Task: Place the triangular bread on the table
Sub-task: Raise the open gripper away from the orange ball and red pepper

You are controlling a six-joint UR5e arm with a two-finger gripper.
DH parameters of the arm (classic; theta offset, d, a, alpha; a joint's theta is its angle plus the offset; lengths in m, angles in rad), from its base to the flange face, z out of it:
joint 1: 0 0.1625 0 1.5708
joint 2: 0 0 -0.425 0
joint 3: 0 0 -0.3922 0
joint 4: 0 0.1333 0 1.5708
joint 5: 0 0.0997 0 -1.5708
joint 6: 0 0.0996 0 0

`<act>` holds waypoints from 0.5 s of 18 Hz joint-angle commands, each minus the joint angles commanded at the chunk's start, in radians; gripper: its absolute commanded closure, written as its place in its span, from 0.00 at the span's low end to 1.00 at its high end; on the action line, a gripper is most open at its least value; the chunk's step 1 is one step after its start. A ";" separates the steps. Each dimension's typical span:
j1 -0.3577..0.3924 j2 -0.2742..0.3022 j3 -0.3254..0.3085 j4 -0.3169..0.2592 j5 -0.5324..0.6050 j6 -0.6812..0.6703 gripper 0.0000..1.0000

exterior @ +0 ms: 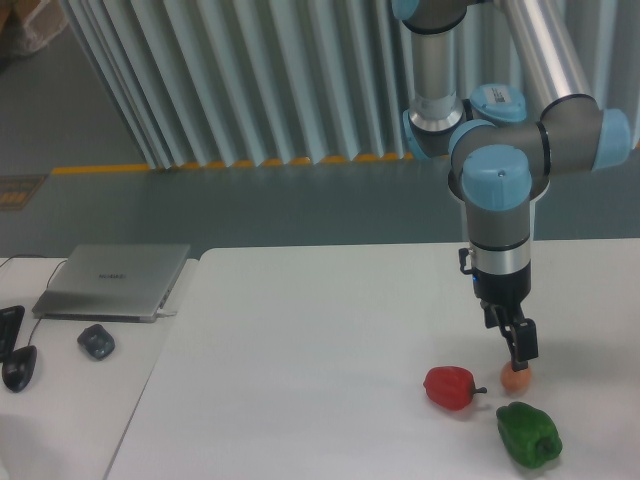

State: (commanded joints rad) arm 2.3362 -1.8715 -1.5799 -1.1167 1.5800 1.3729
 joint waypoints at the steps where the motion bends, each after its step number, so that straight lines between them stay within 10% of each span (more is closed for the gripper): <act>1: 0.002 0.000 -0.003 0.002 -0.002 0.003 0.00; 9: 0.041 0.015 -0.052 0.066 -0.017 0.005 0.00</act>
State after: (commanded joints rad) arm 2.3776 -1.8561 -1.6322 -1.0508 1.5631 1.3775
